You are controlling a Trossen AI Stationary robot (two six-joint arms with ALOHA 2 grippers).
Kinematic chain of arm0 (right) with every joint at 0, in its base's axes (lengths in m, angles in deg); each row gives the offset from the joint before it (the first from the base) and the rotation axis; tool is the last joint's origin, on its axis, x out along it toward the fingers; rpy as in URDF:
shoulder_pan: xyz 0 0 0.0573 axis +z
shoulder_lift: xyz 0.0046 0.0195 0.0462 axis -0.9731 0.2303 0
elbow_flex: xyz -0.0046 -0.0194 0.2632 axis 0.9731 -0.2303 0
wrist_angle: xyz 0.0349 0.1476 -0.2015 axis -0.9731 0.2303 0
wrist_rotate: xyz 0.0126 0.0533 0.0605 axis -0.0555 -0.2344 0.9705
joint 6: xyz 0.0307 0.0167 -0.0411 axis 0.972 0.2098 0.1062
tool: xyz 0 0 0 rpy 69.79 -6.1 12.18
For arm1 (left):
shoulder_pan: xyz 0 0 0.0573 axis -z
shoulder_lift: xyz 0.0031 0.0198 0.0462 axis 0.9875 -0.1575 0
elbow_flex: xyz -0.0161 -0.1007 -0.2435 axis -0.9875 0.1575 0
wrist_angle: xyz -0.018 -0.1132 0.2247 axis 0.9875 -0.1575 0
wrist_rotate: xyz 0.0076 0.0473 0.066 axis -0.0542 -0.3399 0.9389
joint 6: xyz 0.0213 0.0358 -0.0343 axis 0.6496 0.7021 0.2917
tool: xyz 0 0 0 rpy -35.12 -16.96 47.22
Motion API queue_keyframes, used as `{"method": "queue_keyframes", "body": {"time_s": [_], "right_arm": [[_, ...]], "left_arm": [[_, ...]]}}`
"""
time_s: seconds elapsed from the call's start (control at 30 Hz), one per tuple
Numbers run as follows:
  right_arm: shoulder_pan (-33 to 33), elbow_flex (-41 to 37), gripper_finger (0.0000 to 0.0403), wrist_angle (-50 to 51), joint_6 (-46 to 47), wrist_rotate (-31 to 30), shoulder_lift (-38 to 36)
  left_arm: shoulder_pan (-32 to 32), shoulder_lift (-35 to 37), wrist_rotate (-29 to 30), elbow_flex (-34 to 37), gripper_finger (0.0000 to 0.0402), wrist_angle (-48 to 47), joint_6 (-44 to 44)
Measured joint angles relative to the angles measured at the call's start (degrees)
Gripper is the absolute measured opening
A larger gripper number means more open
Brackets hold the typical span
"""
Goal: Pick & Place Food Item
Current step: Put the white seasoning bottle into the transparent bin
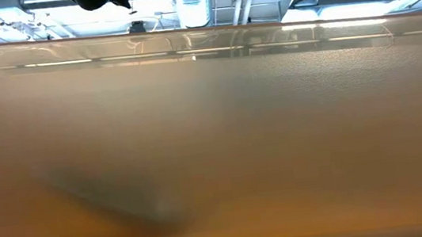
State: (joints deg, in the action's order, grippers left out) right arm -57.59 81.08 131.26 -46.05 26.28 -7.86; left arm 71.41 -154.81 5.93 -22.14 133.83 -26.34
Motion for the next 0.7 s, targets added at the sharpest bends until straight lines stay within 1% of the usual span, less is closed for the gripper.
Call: {"method": "queue_keyframes", "body": {"time_s": [0.17, 0.3, 0.4, 0.5, 0.6, 0.7], "right_arm": [[-0.54, -0.02, 0.0305, -4.19, -5.46, 1.25, 0.29], [-1.15, -0.02, 0.0305, -3.84, -6.7, 3.77, 0.17], [-1.54, -0.02, 0.0305, -4.38, -8.14, 4.74, 0.17], [-2.42, -0.02, 0.0305, -5.4, -9.07, 5.14, 0.72], [-3.76, -0.04, 0.0305, -6.35, -9.92, 7.87, 1.07], [-4.9, -0.02, 0.0305, -6.89, -10.48, 9.01, 1.17]], "left_arm": [[0.16, -0.22, 2.3, -0.01, 0.0193, 0.99, -0.23], [0.12, -0.19, 4.11, -0.05, 0.0193, 4.64, -0.4], [0.12, -0.21, 4.91, -0.06, 0.0193, 4.65, -0.92], [0.26, -0.22, 5.09, -0.06, 0.0193, 4.78, -0.95], [0.51, -0.22, 5.17, -0.06, 0.0193, 4.8, -0.95], [0.55, -0.22, 5.17, -0.06, 0.0193, 4.82, -0.95]]}}
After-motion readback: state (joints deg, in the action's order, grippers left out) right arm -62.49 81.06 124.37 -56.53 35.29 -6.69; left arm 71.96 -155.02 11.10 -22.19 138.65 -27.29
